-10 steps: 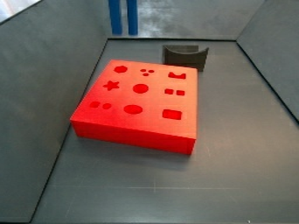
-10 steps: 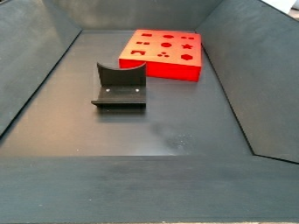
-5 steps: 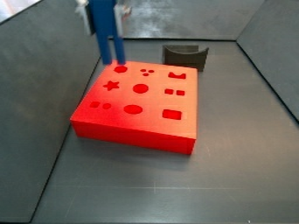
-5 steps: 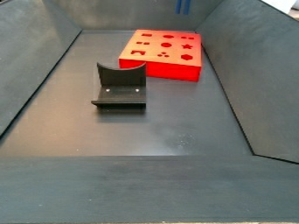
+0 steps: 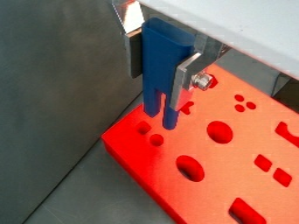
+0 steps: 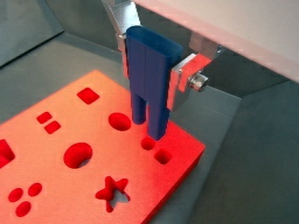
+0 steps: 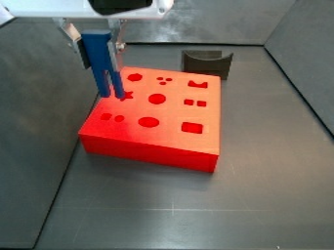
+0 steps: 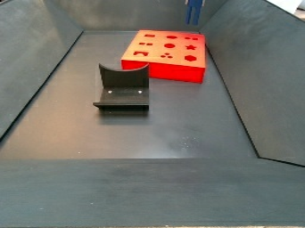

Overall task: Pick up the square-circle object. Move up. Rotate the square-circle object. Move to above the board. Insert the square-circle object.
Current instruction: Insert the square-circle object.

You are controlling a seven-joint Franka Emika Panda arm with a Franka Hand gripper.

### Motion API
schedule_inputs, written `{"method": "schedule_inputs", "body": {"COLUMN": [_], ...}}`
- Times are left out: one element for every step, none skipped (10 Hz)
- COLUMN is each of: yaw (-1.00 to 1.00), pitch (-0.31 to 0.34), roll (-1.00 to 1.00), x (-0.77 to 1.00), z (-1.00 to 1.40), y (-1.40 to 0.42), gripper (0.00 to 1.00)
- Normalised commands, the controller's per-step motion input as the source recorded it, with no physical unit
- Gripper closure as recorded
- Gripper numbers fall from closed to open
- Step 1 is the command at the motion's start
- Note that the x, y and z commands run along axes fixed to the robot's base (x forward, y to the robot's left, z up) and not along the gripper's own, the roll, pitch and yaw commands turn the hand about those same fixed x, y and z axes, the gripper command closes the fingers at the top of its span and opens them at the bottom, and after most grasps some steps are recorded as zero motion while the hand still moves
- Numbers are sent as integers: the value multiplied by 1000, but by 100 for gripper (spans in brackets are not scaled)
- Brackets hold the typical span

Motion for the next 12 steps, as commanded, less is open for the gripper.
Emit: {"method": "schedule_inputs", "body": {"yaw": [140, 174, 174, 97, 0, 0, 9, 23, 0, 0, 0, 0], "pitch": [84, 171, 180, 130, 0, 0, 0, 0, -44, -91, -69, -43], "roll": [310, 397, 393, 257, 4, 9, 10, 26, 0, 0, 7, 6], "x": [20, 154, 183, 163, 49, 146, 217, 137, -20, -80, 0, -29], "z": [-309, -243, -274, -294, -231, -340, -311, -209, -146, -223, -246, -163], "y": [-149, -177, -169, -94, 0, 9, 71, 0, 0, 0, 0, 0], "gripper": [100, 100, 100, 100, 100, 100, 100, 100, 100, 100, 100, 100]}}
